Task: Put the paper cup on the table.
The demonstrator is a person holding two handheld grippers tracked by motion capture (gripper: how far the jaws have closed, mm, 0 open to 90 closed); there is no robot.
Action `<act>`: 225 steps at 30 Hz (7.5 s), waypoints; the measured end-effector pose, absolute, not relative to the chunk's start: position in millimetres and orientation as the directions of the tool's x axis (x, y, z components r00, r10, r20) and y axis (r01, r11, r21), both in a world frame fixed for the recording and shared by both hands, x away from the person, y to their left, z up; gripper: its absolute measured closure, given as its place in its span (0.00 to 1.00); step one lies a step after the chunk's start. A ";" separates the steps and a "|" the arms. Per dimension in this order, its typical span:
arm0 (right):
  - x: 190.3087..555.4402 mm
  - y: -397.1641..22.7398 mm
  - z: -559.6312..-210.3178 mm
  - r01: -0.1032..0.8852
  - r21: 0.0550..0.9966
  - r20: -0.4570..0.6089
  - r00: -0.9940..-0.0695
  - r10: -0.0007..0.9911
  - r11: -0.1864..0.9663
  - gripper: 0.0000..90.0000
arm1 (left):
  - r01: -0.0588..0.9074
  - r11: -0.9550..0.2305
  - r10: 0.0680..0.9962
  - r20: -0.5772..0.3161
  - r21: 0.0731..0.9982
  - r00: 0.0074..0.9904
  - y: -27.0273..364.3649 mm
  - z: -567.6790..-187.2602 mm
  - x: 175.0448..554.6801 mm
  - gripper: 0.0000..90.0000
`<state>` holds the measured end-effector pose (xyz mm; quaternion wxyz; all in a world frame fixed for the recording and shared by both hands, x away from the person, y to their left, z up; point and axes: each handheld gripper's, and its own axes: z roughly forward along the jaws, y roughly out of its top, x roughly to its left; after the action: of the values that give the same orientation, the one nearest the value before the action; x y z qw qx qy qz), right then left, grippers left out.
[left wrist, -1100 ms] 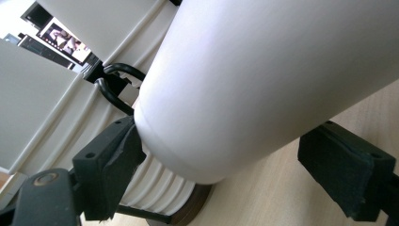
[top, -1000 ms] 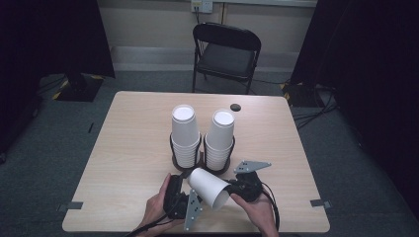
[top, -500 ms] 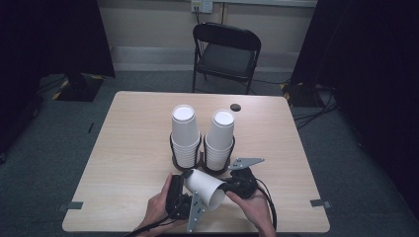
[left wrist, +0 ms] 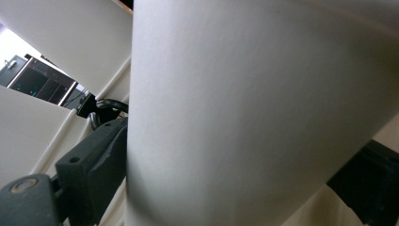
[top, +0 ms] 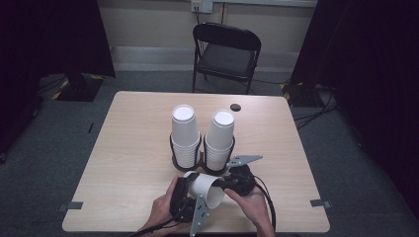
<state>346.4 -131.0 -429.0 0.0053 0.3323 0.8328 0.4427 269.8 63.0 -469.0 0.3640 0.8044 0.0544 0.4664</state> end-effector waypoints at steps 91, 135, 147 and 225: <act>316.9 -183.0 -474.3 0.291 0.957 0.161 -0.539 0.827 0.004 0.41 | 0.094 -0.237 0.798 0.139 0.967 0.586 151.7 -451.5 314.1 0.10; 313.9 -197.6 -495.7 0.212 0.977 0.104 -0.395 0.913 -0.019 0.20 | 0.238 -0.043 0.912 -0.059 0.970 0.405 213.5 -434.5 423.5 0.09; 312.9 -195.5 -495.6 0.211 0.978 0.090 -0.389 0.917 -0.006 0.19 | 0.265 -0.023 0.908 -0.091 0.964 0.410 214.8 -447.4 444.1 0.08; 312.8 -195.4 -495.6 0.215 0.977 0.094 -0.423 0.901 -0.001 0.21 | 0.406 -0.106 0.950 -0.029 0.908 0.311 212.2 -493.0 412.3 0.17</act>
<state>312.8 -195.4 -495.6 0.3094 0.4391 0.6353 0.5548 412.3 212.2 -493.0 0.4435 0.6774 0.5004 0.3065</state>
